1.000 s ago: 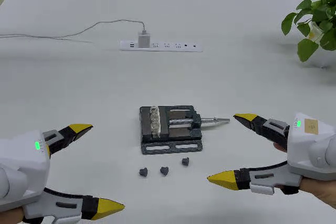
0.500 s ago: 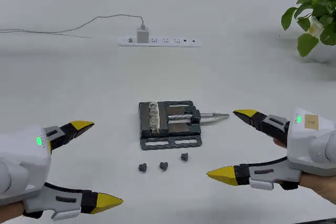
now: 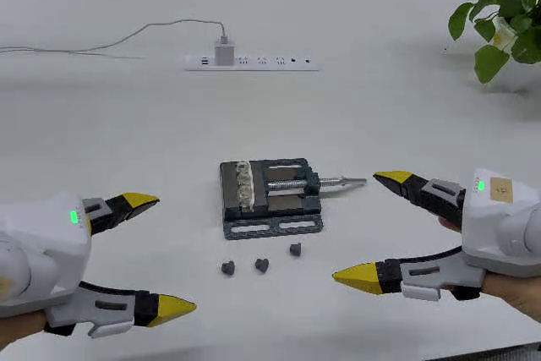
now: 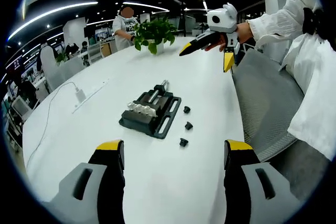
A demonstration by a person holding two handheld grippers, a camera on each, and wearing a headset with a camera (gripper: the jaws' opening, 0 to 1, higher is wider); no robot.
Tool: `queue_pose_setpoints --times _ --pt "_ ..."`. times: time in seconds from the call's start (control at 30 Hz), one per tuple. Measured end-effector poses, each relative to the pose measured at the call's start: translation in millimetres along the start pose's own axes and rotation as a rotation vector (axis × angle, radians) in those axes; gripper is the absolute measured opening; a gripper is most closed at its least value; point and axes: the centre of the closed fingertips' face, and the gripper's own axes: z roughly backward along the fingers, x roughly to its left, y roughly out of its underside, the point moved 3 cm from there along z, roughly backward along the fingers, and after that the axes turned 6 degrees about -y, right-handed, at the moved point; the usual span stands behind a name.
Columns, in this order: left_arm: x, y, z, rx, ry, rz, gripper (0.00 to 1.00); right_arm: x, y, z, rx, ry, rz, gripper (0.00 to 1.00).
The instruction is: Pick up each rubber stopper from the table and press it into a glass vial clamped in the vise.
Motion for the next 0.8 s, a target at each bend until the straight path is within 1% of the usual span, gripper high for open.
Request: queue_pose_setpoints --times 0.17,0.33,0.4,0.6,0.8 --pt "0.2 -0.8 -5.9 0.017 0.02 -0.018 0.7 0.9 0.4 0.0 -0.002 0.001 -0.006 0.91" --pt "-1.3 1.9 -13.2 0.05 0.048 -0.036 0.64 1.1 0.9 0.3 -0.006 0.004 -0.011 0.91" --pt "-1.9 2.9 -16.0 0.054 0.056 -0.04 0.64 0.9 1.2 0.7 -0.007 0.005 -0.014 0.91" --pt "-6.5 7.4 -24.3 0.094 0.088 -0.072 0.58 0.4 2.0 1.8 -0.008 0.008 -0.017 0.91" --pt "-7.2 14.5 -36.2 0.122 0.116 -0.103 0.52 -0.1 3.5 2.8 -0.007 0.009 -0.021 0.9"
